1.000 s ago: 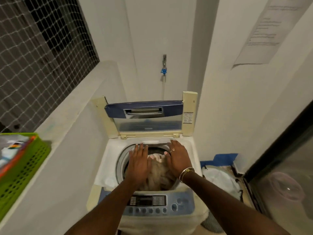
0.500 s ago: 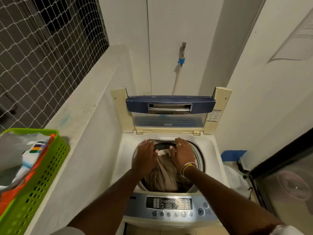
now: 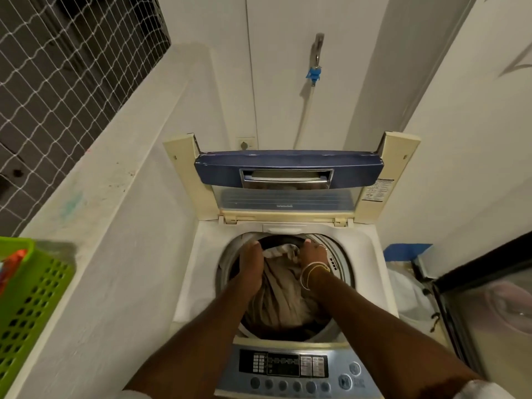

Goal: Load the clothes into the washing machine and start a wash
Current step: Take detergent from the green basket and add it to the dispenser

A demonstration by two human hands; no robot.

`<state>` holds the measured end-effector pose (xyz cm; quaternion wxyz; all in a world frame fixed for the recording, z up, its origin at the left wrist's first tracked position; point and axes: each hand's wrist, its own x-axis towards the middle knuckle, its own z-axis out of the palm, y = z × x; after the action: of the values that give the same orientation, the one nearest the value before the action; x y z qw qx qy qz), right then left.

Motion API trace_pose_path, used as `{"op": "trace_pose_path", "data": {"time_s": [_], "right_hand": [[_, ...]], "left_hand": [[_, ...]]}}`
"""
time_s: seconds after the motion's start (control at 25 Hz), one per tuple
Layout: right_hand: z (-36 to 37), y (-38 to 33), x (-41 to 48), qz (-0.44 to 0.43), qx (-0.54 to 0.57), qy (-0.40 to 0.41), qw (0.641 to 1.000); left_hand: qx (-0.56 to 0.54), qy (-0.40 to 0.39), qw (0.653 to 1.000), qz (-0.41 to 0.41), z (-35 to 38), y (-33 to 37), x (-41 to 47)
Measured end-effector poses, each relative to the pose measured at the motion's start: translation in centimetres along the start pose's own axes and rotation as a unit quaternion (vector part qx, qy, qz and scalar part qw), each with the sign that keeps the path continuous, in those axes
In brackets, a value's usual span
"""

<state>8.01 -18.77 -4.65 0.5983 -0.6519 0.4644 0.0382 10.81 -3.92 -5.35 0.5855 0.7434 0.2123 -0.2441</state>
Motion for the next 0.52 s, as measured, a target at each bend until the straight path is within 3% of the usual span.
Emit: {"op": "trace_pose_path", "data": {"time_s": [0.04, 0.16, 0.24, 0.52], "right_hand": [[0.4, 0.0, 1.0, 0.023, 0.011, -0.006, 1.000], [1.4, -1.6, 2.6, 0.110, 0.209, -0.074, 0.969], [1.5, -2.4, 3.1, 0.120, 0.250, -0.118, 0.953], [3.1, -1.7, 6.0, 0.159, 0.354, -0.080, 0.918]], "left_hand": [[-0.053, -0.012, 0.998, -0.034, 0.6, 0.2, 0.7], [-0.191, -0.039, 0.978, -0.079, 1.9, 2.2, 0.4], [-0.277, -0.041, 0.955, -0.096, 3.0, 3.2, 0.8], [-0.390, -0.021, 0.912, -0.125, 5.3, 3.4, 3.4]]}}
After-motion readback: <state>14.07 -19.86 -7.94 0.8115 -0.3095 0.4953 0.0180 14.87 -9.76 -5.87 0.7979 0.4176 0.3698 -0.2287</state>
